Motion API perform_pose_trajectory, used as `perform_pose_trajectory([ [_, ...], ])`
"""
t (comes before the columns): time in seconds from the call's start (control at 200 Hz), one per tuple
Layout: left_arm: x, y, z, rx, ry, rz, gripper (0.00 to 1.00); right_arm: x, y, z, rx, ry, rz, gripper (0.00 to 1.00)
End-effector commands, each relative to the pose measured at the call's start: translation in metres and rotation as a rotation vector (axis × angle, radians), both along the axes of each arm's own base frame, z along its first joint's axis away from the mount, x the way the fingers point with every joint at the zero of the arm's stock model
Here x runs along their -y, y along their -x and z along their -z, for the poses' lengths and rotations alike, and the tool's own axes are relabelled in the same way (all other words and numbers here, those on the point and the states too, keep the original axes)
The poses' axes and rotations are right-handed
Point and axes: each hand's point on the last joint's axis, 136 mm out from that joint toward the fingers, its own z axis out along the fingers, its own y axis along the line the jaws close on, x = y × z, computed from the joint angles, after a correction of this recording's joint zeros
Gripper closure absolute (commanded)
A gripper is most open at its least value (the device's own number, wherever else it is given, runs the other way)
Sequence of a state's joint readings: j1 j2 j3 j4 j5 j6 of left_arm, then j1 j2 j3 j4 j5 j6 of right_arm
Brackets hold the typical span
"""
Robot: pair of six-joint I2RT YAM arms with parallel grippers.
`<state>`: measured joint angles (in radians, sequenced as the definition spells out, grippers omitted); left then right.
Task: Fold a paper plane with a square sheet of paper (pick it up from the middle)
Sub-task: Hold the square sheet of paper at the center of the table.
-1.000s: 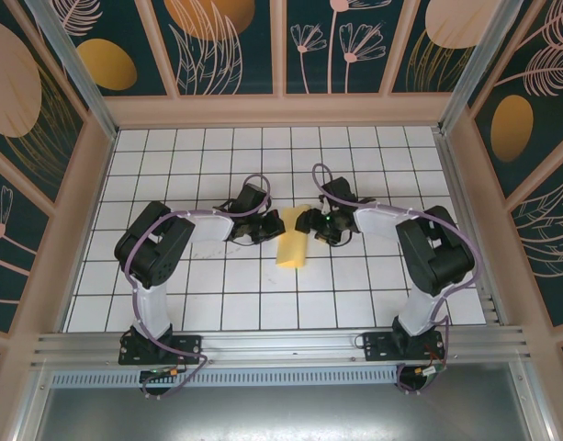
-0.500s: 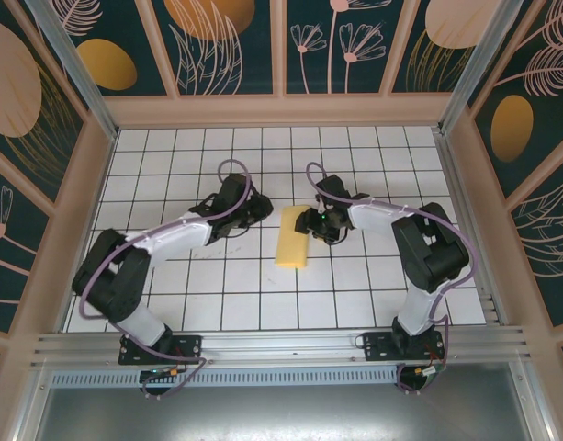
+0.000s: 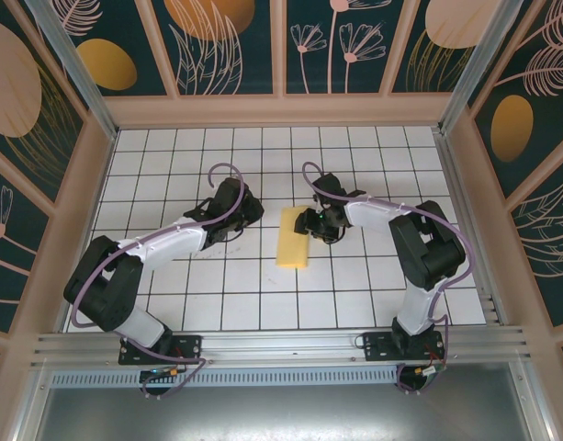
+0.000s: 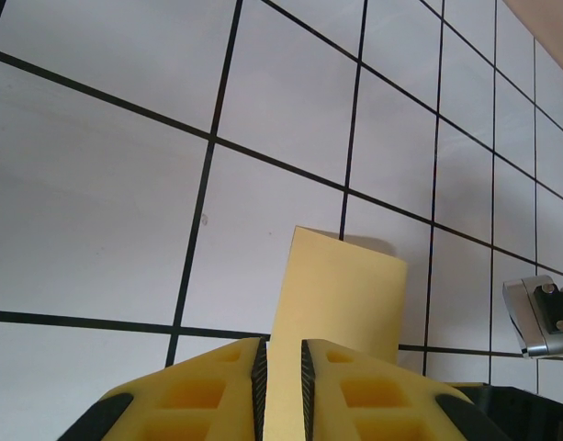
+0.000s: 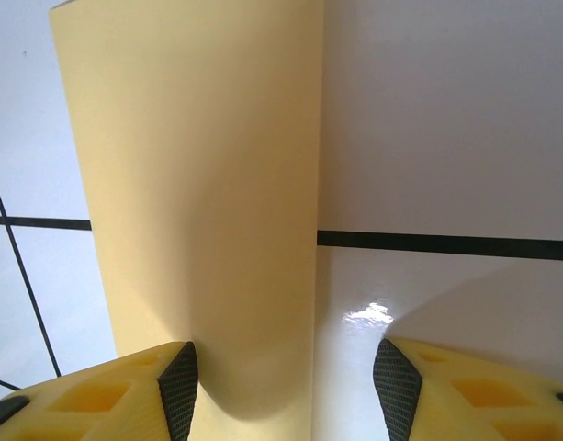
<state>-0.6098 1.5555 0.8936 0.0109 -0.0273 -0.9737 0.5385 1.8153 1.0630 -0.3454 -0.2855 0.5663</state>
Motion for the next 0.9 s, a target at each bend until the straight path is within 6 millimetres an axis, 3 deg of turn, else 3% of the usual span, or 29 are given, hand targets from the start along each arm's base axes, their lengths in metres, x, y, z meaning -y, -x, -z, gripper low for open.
perform_pose_trajectory([
  [0.0,0.0028,0.0025,0.0083,-0.02,-0.002,0.018,0.79,0.0093,0.0051,0.0109,-0.032,0.054,-0.014,0.43],
  [0.475,0.0041,0.0033,0.0091,-0.024,0.002,0.024,0.78,0.0145,0.0037,0.016,-0.042,0.073,0.02,0.45],
  [0.55,0.0044,0.0035,0.009,-0.023,0.002,0.026,0.78,0.0132,0.0045,0.0161,-0.044,0.068,-0.003,0.51],
  [0.896,0.0064,0.0027,0.0094,-0.027,0.008,0.031,0.78,0.0134,0.0032,0.0154,-0.041,0.054,0.006,0.48],
])
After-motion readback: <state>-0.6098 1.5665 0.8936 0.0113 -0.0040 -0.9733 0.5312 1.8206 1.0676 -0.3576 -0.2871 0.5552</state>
